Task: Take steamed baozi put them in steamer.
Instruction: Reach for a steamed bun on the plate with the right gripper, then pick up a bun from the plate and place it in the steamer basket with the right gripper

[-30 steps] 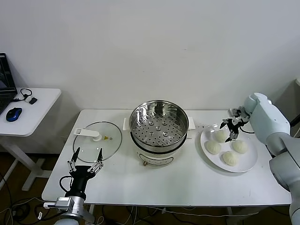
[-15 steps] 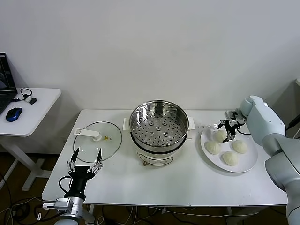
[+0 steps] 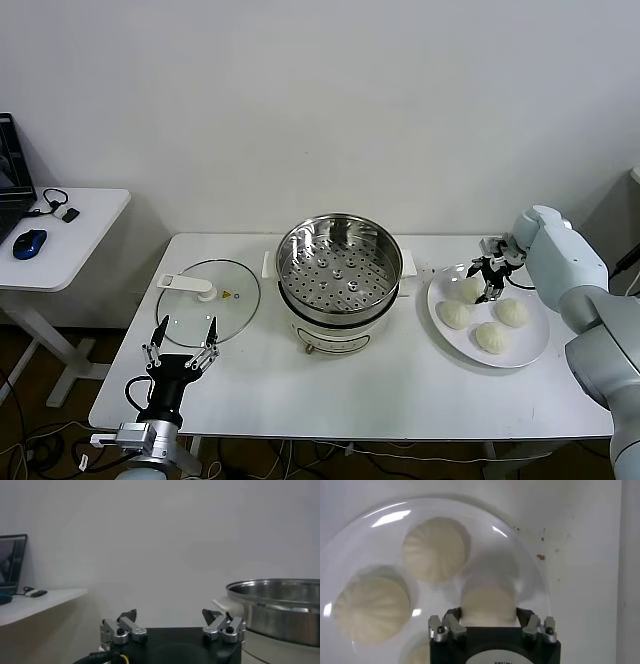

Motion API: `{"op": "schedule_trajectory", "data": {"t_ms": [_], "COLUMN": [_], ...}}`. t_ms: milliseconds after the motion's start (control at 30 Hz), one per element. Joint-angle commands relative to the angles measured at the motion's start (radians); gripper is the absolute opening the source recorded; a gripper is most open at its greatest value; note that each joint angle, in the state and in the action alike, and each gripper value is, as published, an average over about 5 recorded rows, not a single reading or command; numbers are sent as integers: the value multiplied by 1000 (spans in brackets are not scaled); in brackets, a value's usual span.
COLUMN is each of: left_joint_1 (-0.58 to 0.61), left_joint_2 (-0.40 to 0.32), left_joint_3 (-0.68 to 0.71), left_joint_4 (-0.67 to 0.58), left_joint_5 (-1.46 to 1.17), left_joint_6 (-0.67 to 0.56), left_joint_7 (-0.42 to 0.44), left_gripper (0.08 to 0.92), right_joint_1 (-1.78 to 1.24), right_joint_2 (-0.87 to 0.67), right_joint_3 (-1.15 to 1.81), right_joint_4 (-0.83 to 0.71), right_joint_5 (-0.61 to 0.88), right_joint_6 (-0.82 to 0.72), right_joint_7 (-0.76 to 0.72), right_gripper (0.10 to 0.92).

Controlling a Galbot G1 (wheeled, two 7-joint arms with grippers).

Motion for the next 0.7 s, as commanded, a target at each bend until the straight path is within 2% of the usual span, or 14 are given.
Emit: {"op": "schedule_trajectory", "data": {"t_ms": [33, 200, 267, 500, 700], "left_joint_1": [2, 3, 4, 7, 8], "left_joint_2": [-2, -6, -8, -13, -16], "left_joint_3": [-2, -6, -7, -11, -12], "left_joint_4": [0, 3, 4, 1, 2], "left_joint_5": [0, 0, 0, 2, 5], "left_joint_6": [-1, -3, -4, -5, -6], "left_joint_7": [0, 0, 0, -1, -1], "left_gripper": [823, 823, 823, 823, 823], "right_joint_1": [0, -17, -18, -2, 60], "right_joint_2": [-1, -18, -32, -120, -223], "right_joint_3": [1, 111, 102, -45, -221], "right_joint_4": [5, 76, 109, 259, 466], "right_joint_5": [7, -64, -48, 112, 286], "right_joint_6": [-3, 2, 10, 10, -24], "right_joint_7": [-7, -54, -69, -112, -136], "right_gripper": [716, 713, 711, 701, 684]}}
